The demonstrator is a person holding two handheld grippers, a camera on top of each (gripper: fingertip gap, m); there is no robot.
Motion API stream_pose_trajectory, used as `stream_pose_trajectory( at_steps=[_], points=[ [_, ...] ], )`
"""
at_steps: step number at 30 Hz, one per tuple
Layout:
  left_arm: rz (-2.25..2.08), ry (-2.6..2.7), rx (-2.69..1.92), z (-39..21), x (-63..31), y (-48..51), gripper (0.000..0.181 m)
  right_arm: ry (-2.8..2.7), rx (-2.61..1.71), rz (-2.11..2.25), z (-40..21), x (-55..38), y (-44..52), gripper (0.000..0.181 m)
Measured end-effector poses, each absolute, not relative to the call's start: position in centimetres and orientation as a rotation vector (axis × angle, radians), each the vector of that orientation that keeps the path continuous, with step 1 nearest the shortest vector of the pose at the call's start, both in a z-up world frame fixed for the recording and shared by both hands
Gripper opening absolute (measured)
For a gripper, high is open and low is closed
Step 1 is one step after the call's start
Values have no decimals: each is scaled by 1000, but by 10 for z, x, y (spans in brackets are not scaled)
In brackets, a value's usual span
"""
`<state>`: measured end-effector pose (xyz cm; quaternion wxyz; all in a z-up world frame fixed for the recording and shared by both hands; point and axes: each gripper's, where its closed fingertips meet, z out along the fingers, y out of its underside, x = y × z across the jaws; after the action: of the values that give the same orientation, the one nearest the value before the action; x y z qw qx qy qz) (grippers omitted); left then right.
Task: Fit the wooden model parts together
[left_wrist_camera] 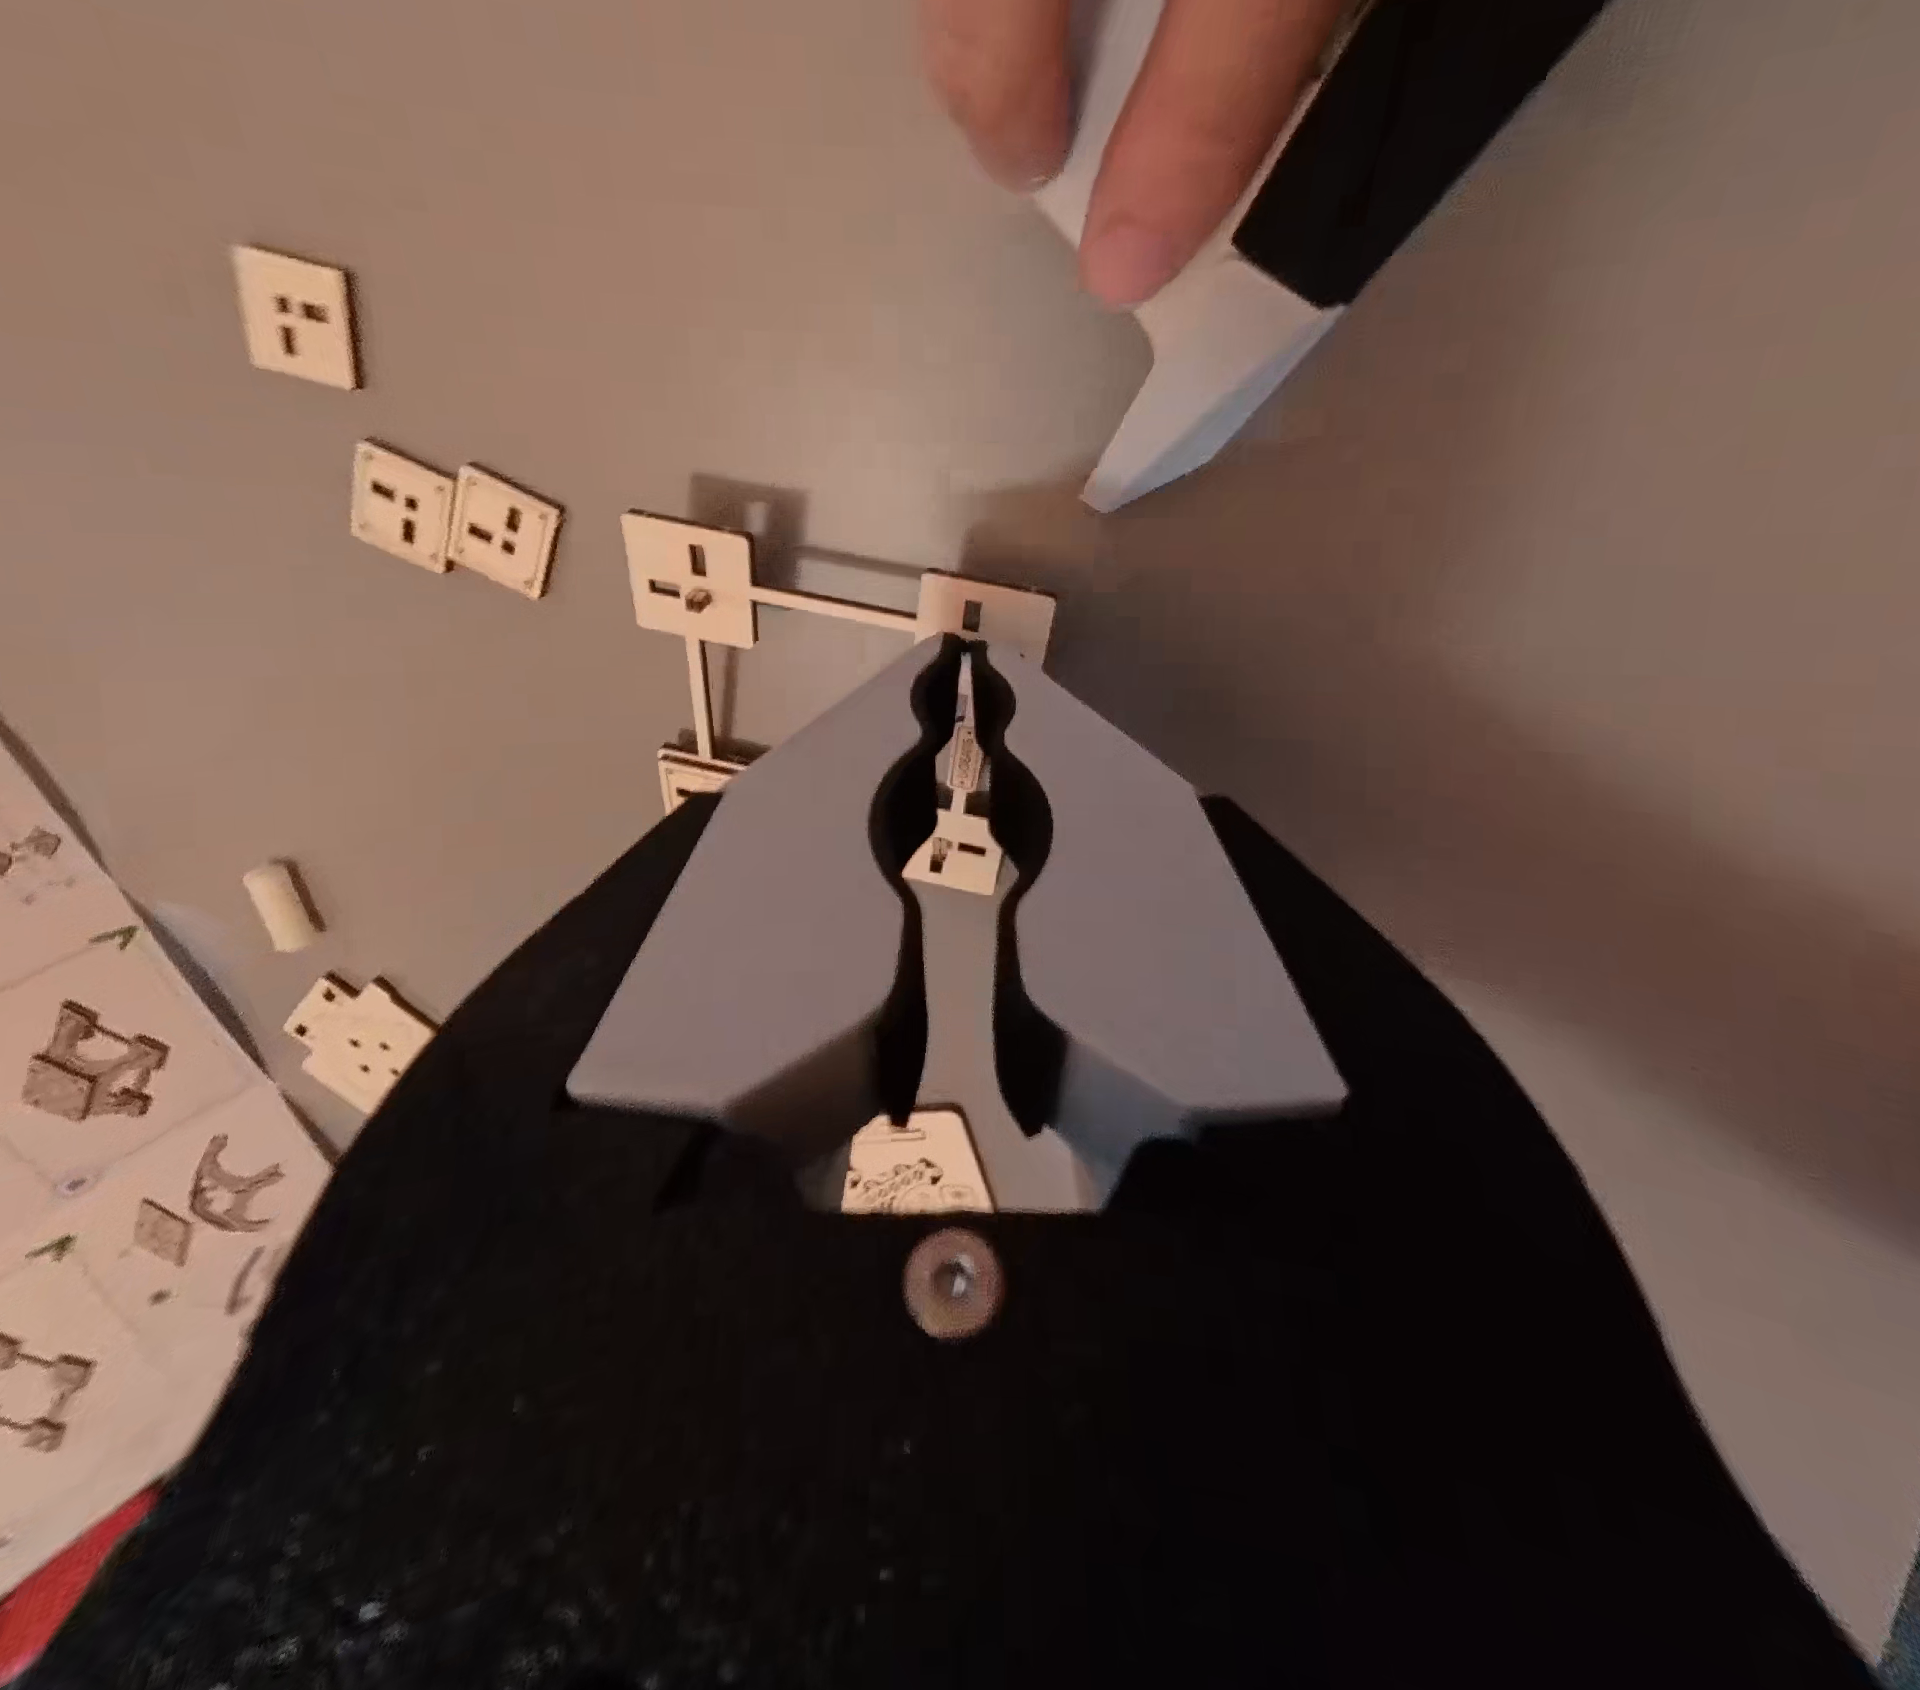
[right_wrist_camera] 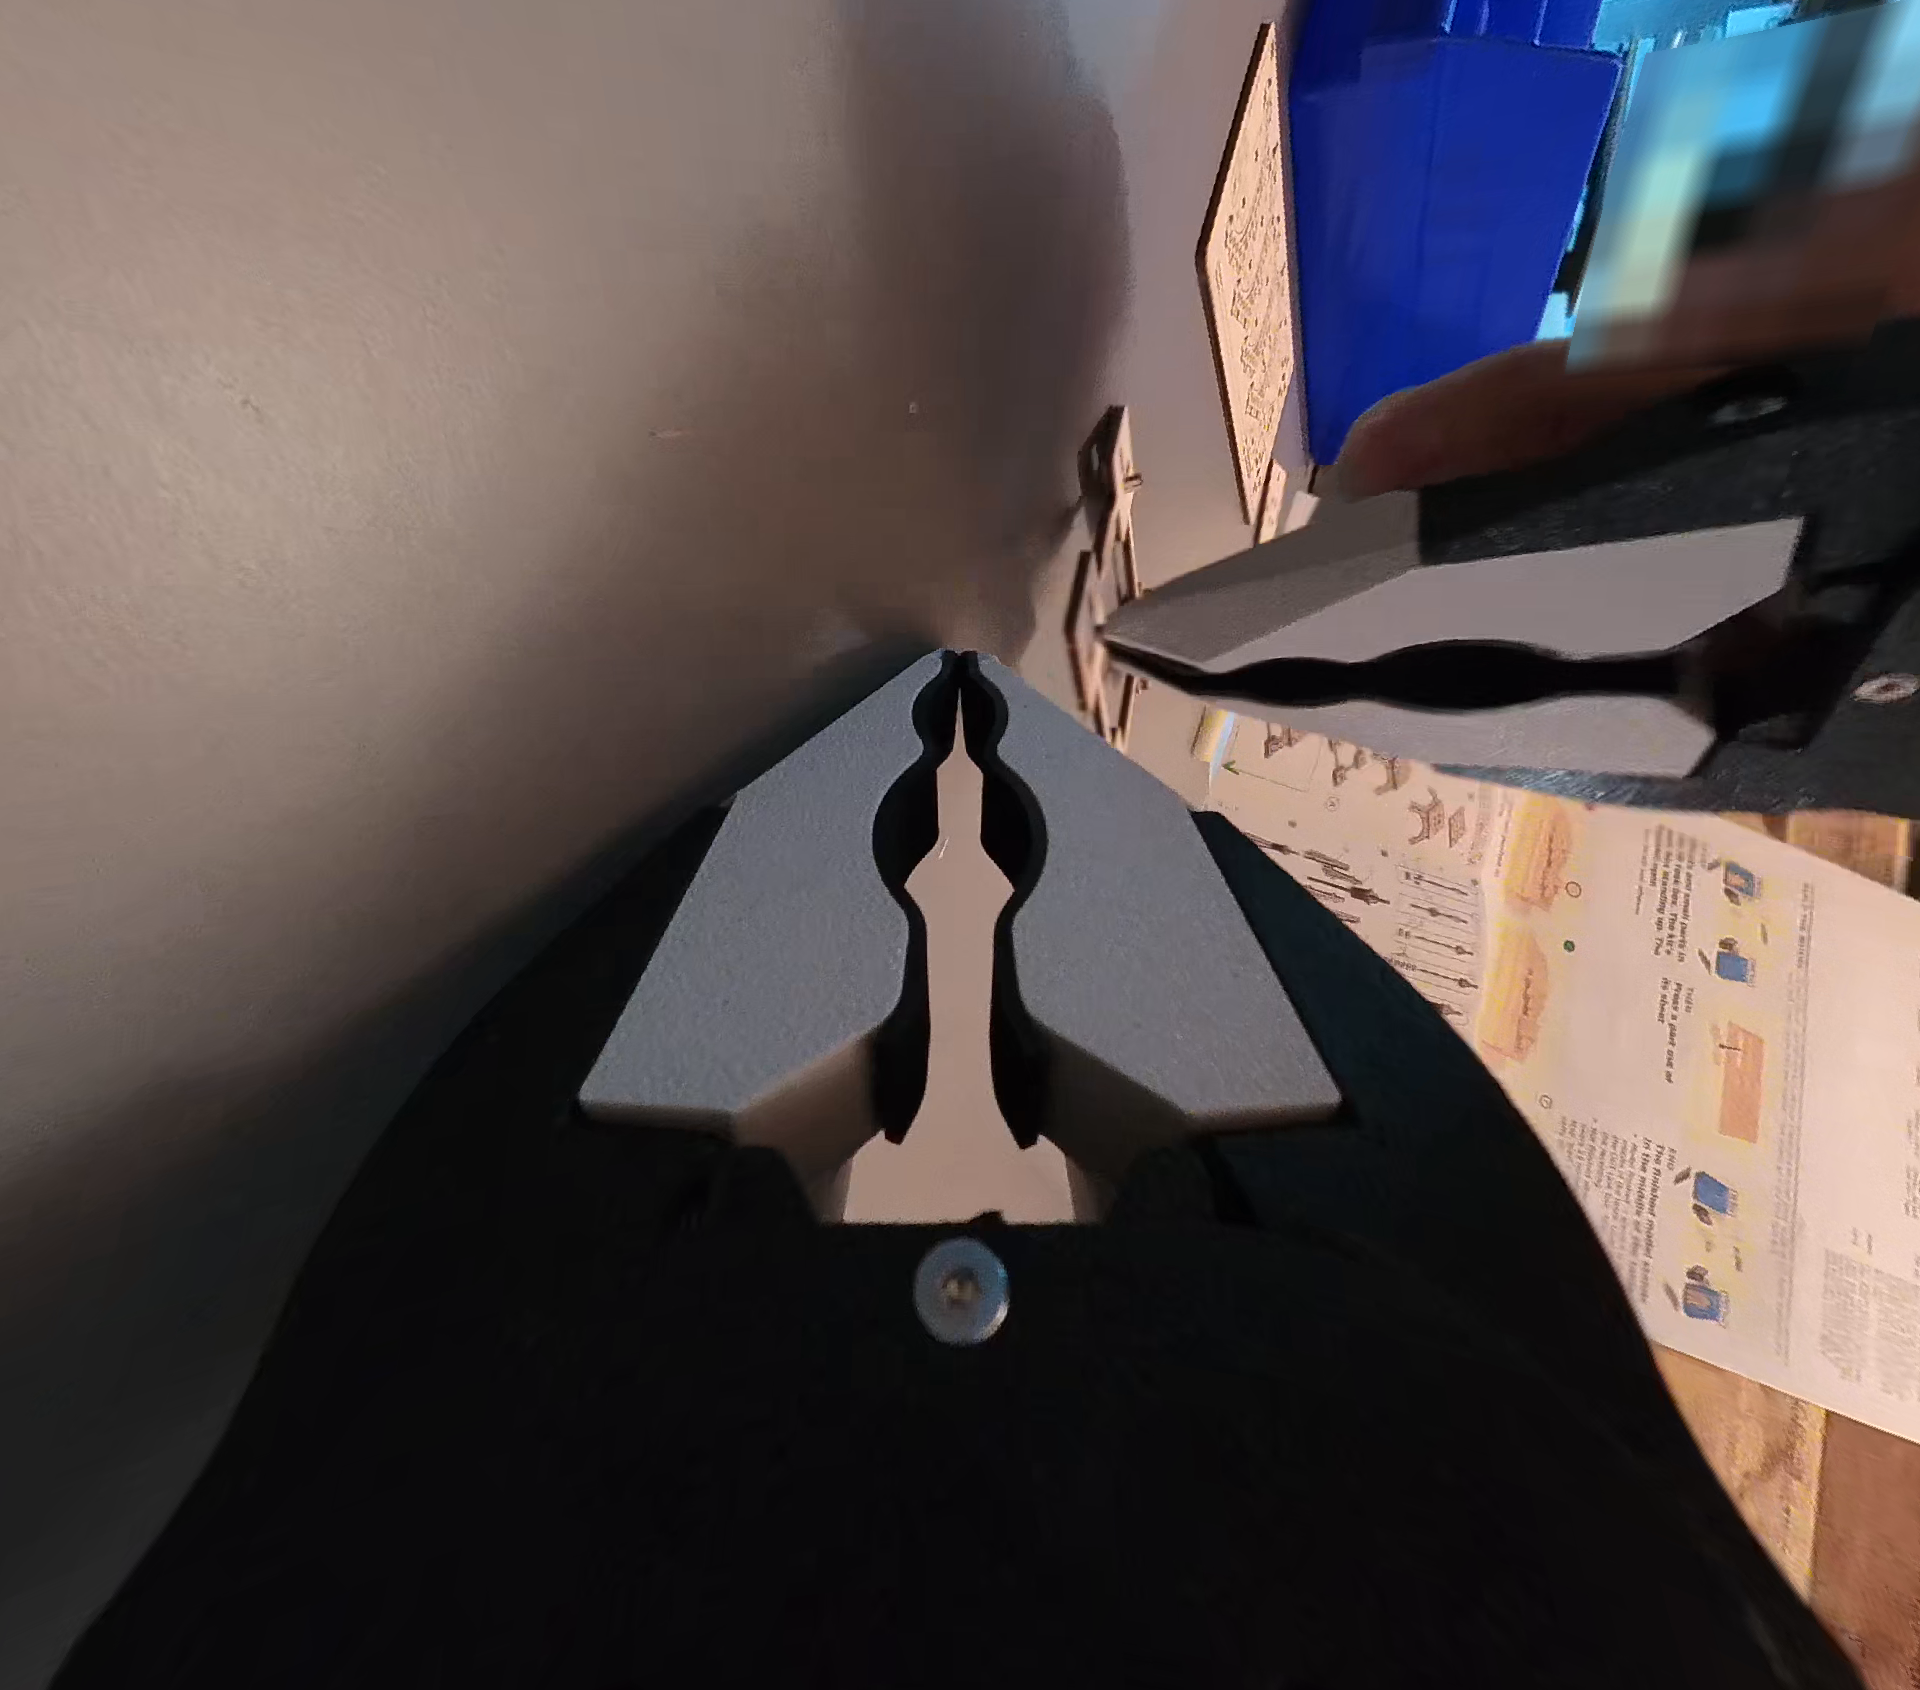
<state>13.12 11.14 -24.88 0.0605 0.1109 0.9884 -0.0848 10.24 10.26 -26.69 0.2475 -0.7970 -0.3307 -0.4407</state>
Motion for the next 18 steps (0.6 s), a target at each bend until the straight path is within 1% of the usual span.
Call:
stream_pose_trajectory(
  at_steps=[5, 6, 8, 11, 13, 16, 18],
  points=[
    [-601, 2951, 112, -244, 130, 108, 0, -826, -2183, -1145, -265, 113, 94, 0],
    [-665, 2942, 86, -246, 127, 107, 0, -776, -2185, -1144, -262, 122, 89, 4],
    [-773, 2894, 42, -247, 128, 103, 0, -607, -2173, -1107, -253, 142, 77, 5],
    [-849, 2823, -5, -249, 130, 106, 0, -357, -2161, -954, -247, 167, 60, 5],
    [-987, 2800, -60, -246, 127, 102, 0, -267, -2111, -864, -237, 176, 62, 3],
    [-1103, 2773, -124, -250, 129, 105, 0, -163, -2090, -627, -229, 181, 79, 0],
    [-1216, 2748, -106, -246, 126, 104, 0, -103, -2156, -304, -236, 173, 91, 0]
  ],
)
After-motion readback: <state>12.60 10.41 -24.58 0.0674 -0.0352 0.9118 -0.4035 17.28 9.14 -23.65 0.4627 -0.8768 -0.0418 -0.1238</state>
